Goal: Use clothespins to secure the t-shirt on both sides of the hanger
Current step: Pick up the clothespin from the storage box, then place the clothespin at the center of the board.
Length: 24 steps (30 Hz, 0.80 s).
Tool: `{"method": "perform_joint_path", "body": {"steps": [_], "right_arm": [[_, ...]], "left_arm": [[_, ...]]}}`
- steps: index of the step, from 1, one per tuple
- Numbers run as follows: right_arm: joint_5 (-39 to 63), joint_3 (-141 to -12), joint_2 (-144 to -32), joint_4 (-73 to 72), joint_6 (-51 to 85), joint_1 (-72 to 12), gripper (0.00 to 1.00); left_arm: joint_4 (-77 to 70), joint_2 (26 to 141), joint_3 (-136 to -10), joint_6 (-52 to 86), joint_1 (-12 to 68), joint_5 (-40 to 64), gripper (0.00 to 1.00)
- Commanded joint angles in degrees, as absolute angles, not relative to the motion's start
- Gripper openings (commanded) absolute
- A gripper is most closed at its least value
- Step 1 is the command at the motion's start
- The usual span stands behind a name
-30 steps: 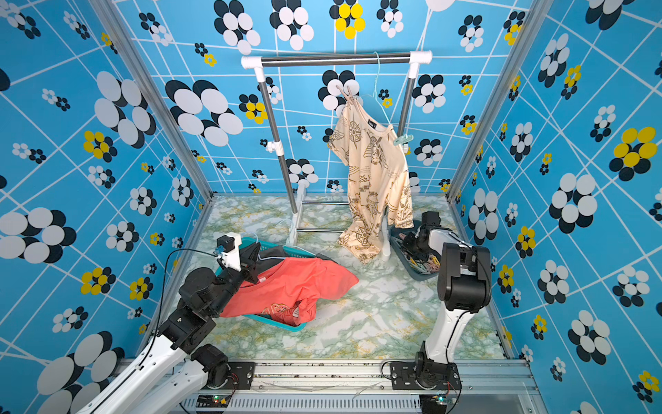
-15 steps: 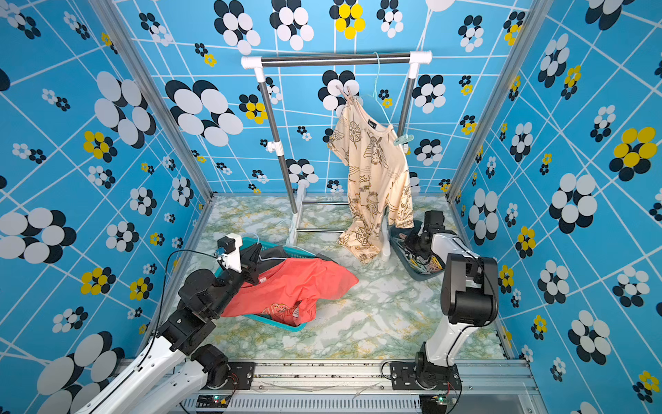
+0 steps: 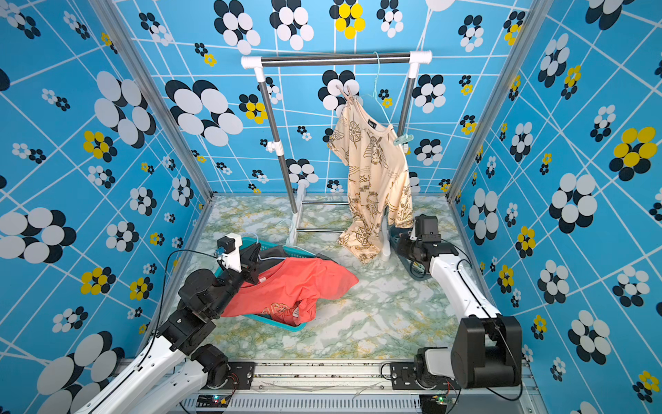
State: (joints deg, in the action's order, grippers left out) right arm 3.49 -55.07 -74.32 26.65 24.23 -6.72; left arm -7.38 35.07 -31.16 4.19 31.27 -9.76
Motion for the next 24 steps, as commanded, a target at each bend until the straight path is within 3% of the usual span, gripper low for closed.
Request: {"method": "perform_joint_path", "body": {"steps": [1,7,14,19,24], "right_arm": [[-3.1,-51.1,-70.7,33.8,24.6,-13.2,0.00],[-4.2,-40.8,-66.2,35.0,29.8,-20.7,0.00],[-8.1,-36.8,-71.3,33.5,33.2,-26.1,0.03],[-11.3,-38.8,-75.5,34.3,35.5,-28.2,0.35],[-15.0,-41.1,-73.9,34.5,36.6,-28.1,0.53]], "left_arm": [[-9.5,34.8,-30.2,2.3,31.5,-11.6,0.00],[-9.8,35.0,-29.7,1.3,31.3,-12.7,0.00],[-9.8,35.9,-29.9,1.4,31.2,-12.9,0.00],[-9.7,34.9,-29.6,0.9,31.2,-13.6,0.00],[-9.8,34.4,-29.7,0.8,31.2,-14.2,0.00]]}}
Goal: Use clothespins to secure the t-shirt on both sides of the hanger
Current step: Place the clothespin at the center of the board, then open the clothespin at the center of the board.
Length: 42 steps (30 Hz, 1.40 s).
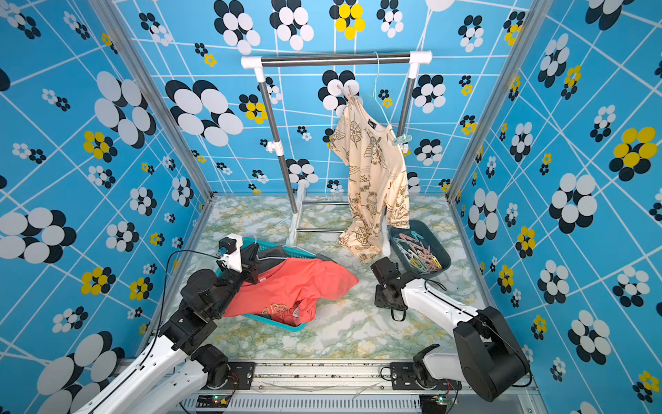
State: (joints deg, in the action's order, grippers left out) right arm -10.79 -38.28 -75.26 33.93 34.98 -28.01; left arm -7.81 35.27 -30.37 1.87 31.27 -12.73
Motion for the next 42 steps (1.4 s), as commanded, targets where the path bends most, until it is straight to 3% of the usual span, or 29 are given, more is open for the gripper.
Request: {"method": "perform_joint_path", "body": {"steps": [1,3,7,12,15,21,25,32,38,42], "right_arm": [[-15.3,-41.6,-73.7,34.5,36.5,-27.7,0.54],[-14.2,-42.6,-74.0,34.0,35.8,-27.0,0.49],[-11.1,-44.3,-77.0,33.4,34.8,-26.6,0.27],[-10.5,-44.3,-79.9,34.1,35.3,-26.3,0.23],[-10.5,-43.1,-78.8,35.1,35.8,-25.0,0.26],[-11.0,-40.2,-73.4,36.6,36.4,-21.6,0.48],[-7.7,-39.0,-74.5,34.3,35.7,-19.7,0.51],[-4.2,-40.3,-81.6,31.9,35.4,-19.6,0.51],[-2.4,-38.0,-82.5,29.6,36.0,-17.2,0.42],[-2.0,-37.6,-81.9,29.5,35.4,-16.1,0.31]], "left_arm": [[-9.8,34.2,-29.7,0.9,31.2,-13.9,0.00],[-9.8,34.0,-29.8,1.0,31.2,-13.9,0.00],[-9.5,33.8,-29.9,1.4,31.2,-13.7,0.00],[-9.6,33.9,-29.8,1.4,31.2,-14.0,0.00],[-9.6,34.0,-29.8,1.4,31.2,-14.0,0.00],[-9.6,34.5,-29.9,1.6,31.2,-13.7,0.00],[-9.6,34.7,-30.0,1.7,31.2,-13.2,0.00],[-9.5,34.8,-29.8,1.3,31.2,-13.7,0.00],[-9.7,35.9,-29.7,1.3,31.2,-13.5,0.00],[-9.8,35.9,-29.8,1.0,31.2,-13.7,0.00]]}}
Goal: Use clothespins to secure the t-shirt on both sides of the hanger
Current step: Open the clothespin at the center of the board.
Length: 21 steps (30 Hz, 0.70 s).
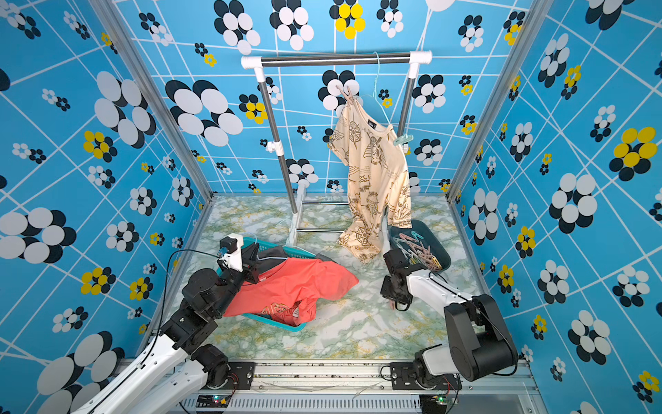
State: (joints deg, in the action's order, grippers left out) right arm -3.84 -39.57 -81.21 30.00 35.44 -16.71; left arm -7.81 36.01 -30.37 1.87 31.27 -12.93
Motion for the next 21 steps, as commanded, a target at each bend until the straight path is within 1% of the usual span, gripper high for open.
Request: {"method": "perform_joint_path", "body": {"steps": [1,3,9,13,21], "right_arm": [[-1.8,-37.7,-81.9,29.6,35.3,-16.0,0.26],[-1.6,-37.9,-81.5,29.7,35.4,-15.9,0.21],[0.0,-38.7,-78.1,28.6,35.4,-15.9,0.11],[2.1,-39.0,-74.3,26.6,34.8,-16.0,0.01],[7.4,-39.4,-66.1,22.0,33.1,-16.0,0.00]], "left_arm": [[-9.7,35.8,-29.7,1.1,31.2,-13.7,0.00],[-9.8,35.7,-29.6,1.1,31.2,-13.7,0.00],[-9.8,35.4,-29.8,1.2,31.2,-13.4,0.00],[-9.9,35.3,-29.7,1.4,31.2,-13.2,0.00],[-10.1,35.2,-29.6,1.4,31.2,-12.0,0.00]]}}
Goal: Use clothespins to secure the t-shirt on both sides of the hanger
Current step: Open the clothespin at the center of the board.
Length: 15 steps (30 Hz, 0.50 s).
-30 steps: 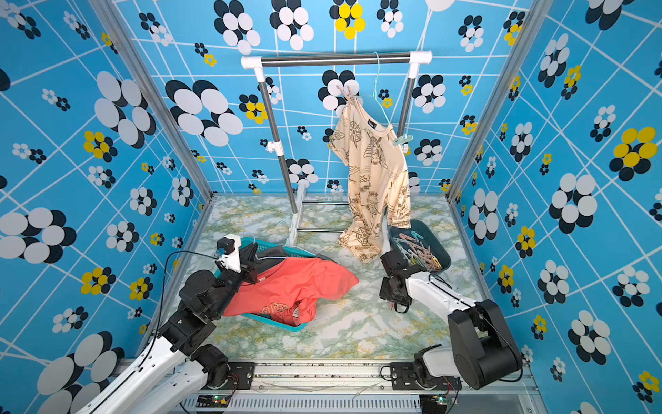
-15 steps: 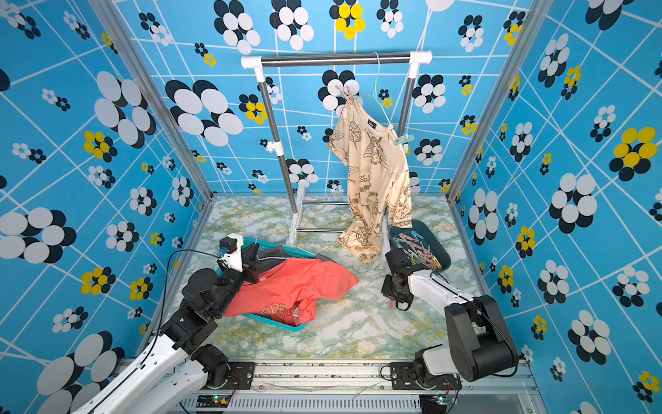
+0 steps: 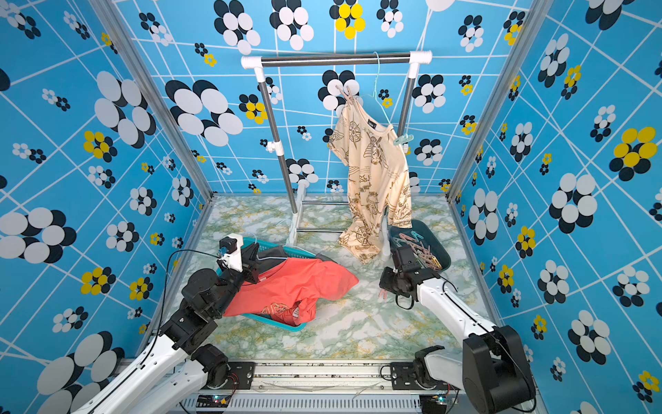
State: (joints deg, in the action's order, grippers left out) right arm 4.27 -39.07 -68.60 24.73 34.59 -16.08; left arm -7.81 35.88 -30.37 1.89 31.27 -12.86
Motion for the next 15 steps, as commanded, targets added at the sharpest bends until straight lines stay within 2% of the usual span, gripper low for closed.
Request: {"method": "perform_joint_path", "body": {"steps": [1,6,15], "right_arm": [[8.2,-39.4,-65.2,21.1,33.2,-16.1,0.00],[10.4,-40.7,-61.3,17.9,33.5,-19.4,0.00],[2.5,-49.1,-59.8,15.6,31.7,-38.0,0.00]], "left_arm": [[-10.2,35.4,-29.7,1.4,31.2,-11.3,0.00],[-10.4,35.5,-29.8,1.3,31.1,-8.5,0.00],[-5.0,35.3,-35.2,3.6,27.2,-3.0,0.00]]}}
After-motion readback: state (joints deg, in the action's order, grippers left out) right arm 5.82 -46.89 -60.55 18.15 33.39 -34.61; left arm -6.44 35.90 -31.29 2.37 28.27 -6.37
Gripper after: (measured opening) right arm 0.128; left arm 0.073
